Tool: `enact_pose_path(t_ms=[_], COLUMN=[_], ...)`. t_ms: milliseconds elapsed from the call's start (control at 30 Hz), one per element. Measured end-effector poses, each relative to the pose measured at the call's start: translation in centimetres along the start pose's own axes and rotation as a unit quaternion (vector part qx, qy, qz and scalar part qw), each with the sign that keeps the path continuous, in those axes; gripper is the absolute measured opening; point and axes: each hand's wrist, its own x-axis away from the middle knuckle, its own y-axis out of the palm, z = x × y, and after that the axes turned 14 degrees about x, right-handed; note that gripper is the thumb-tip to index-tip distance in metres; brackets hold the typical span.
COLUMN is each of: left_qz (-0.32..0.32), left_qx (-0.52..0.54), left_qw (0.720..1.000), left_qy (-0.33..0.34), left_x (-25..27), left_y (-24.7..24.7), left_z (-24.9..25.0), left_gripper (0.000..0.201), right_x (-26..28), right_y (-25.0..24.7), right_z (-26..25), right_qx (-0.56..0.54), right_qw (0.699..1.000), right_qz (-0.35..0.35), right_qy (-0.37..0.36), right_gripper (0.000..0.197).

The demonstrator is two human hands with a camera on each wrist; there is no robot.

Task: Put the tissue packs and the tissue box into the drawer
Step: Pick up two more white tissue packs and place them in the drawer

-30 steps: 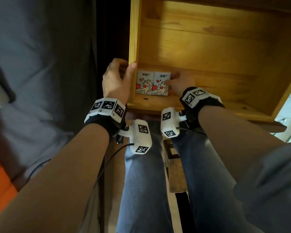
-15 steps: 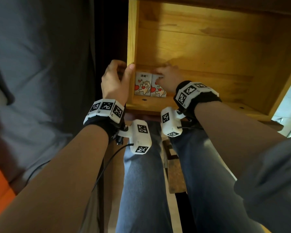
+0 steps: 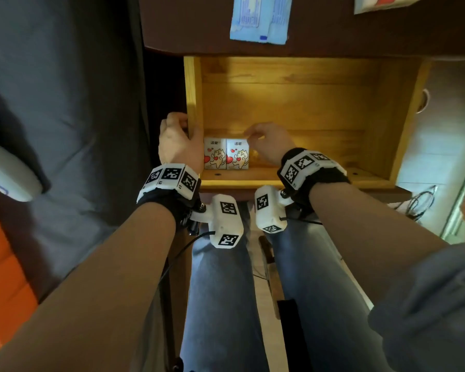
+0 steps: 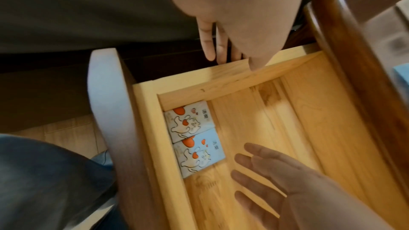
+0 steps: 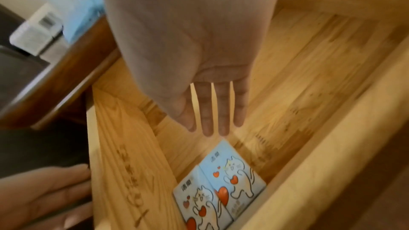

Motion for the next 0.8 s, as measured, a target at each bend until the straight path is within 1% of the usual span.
enact_pose_path(t_ms=[167,300,367,467,533,600,667,700,800], left_qz=[-0.032,-0.105,-0.114,-0.130,-0.138,-0.132,-0.117,-0.106,-0.080], left_qx=[-0.017,0.018,0.052,0.072,0.073,0.074,0.085,0.089,0.089], left_qw=[0.999,0.994,0.992,0.988,0.987,0.987,0.988,0.989,0.991], left_qy=[0.001,0.007,0.022,0.033,0.038,0.050,0.056,0.057,0.064], left_x=[0.8,1.4,1.7,2.0,1.9,1.6,1.2,1.0,0.5], left_y=[1.0,3.9,5.5,7.7,9.1,10.2,11.1,11.4,12.4], left_z=[4.4,8.2,10.2,13.1,15.0,16.5,17.9,18.6,20.4], left_gripper=[0.029,0.018,0.009,0.009,0.010,0.009,0.008,0.013,0.029], right_x=[1.6,2.0,2.0,2.1,2.1,1.9,1.4,1.2,0.6], right_y=[-3.7,-7.2,-9.2,-12.3,-14.1,-15.6,-17.0,-17.6,-19.1], right_z=[1.5,3.1,3.7,4.8,5.6,6.4,7.0,7.4,7.9], right_qx=[-0.079,-0.139,-0.164,-0.180,-0.182,-0.192,-0.211,-0.217,-0.207], right_qw=[0.996,0.984,0.974,0.954,0.936,0.914,0.895,0.892,0.903], right_qz=[0.045,0.114,0.156,0.241,0.301,0.357,0.392,0.395,0.375], right_qy=[0.010,0.008,0.005,0.001,0.004,0.013,0.027,0.030,0.032], right_gripper=[0.024,0.020,0.018,0.016,0.016,0.016,0.024,0.031,0.048])
